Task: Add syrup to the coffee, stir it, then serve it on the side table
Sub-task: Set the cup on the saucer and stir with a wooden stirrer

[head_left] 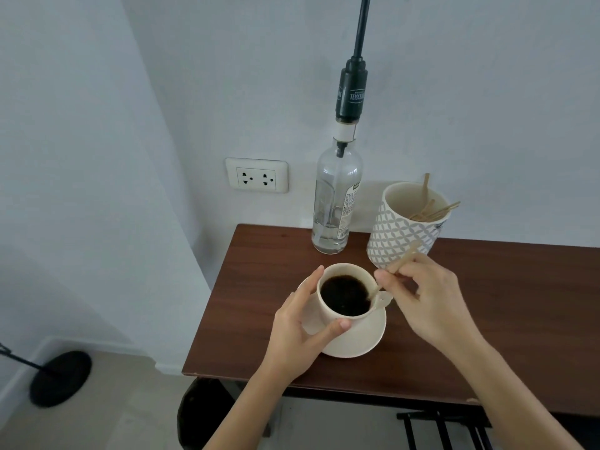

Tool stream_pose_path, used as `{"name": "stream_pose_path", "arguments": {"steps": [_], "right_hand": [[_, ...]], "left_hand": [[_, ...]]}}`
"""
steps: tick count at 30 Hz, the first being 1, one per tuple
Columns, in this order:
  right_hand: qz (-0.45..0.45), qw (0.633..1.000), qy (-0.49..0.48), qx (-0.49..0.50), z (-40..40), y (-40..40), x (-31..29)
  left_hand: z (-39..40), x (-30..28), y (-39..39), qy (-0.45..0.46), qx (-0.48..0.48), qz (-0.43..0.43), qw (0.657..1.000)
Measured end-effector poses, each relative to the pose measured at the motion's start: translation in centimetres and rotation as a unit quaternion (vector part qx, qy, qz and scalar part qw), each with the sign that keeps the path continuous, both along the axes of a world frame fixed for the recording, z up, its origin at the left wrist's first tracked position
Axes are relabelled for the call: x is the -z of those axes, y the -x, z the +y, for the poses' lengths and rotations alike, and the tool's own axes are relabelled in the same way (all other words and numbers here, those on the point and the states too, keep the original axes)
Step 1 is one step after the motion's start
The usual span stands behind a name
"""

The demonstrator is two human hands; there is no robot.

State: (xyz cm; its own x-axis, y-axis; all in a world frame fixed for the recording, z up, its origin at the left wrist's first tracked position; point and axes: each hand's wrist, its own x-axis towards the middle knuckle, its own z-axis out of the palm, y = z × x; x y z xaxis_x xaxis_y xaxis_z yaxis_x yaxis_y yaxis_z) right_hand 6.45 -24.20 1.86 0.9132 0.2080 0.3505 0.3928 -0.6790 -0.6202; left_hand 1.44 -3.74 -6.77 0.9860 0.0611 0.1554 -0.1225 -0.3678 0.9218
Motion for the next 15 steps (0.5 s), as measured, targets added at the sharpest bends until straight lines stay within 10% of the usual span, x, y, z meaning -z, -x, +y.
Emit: {"name": "stream_pose_path", "arguments": {"steps": [15], "right_hand": [[0.053,0.996,-0.069,-0.011,0.3,0.9,0.5]], "left_hand": [[0.0,-0.1,0.1,0.001,-0.002,0.002,1.0]]}}
